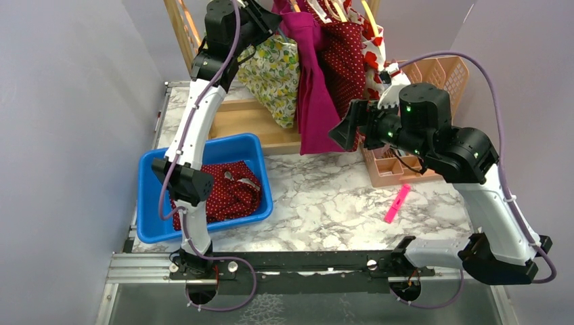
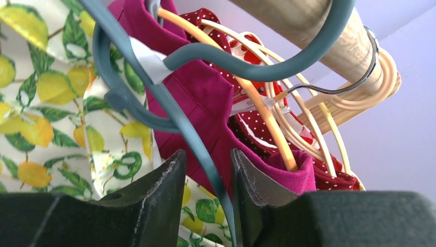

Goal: Remove the skirt from the hanger
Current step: Pick up the hanger from the clothesline.

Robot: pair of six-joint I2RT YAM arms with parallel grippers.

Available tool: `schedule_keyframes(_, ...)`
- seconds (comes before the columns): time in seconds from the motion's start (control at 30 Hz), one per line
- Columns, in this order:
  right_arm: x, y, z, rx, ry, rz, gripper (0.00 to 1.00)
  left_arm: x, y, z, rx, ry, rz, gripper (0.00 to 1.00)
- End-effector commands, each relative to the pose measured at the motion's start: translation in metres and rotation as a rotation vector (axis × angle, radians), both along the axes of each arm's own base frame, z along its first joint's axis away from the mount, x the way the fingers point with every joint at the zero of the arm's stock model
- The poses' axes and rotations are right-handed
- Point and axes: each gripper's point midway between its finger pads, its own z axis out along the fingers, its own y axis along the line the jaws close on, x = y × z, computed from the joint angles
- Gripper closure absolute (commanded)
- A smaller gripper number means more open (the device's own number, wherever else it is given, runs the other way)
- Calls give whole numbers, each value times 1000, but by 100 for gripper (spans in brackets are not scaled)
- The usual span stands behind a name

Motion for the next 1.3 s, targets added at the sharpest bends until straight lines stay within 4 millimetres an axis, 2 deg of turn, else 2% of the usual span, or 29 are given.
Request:
schedule_keyframes(0.0, 1, -3, -2, -31, -8, -1, 1, 12, -6, 5, -44, -41, -19, 59)
schedule_keyframes(0.17, 3, -2, 10, -42, -28, 14, 0, 14, -10, 16, -79, -70, -46, 72)
schedule_keyframes(0.3, 5, -3, 16, -34, -57, 3, 1, 4, -1, 30, -99, -90, -37, 90)
schedule_keyframes(0.43, 6, 2, 18, -22, -63, 22, 1, -16, 3, 55, -120, -151, -95, 96)
schedule_keyframes(0.57, 8, 5, 8, -32, -50, 27, 1, -38, 2, 75, -132, -204, -181, 100)
schedule_keyframes(0.73, 13, 10, 3, -57, -53, 45, 1, -66, 8, 98, -174, -213, -260, 100)
schedule_keyframes(1.0, 20, 23, 6, -64, -83, 94, 0, -135, -5, 98, -209, -139, -426, 100)
schedule_keyframes(1.07, 21, 30, 6, -62, -88, 123, 1, -139, -7, 78, -251, -52, -422, 100)
schedule_keyframes(1.17, 22, 40, 7, -59, -91, 167, 0, -162, -13, 62, -244, -10, -452, 100)
schedule_keyframes(1.27, 23, 46, 8, -56, -72, 182, 1, -182, -8, 56, -235, -16, -427, 100)
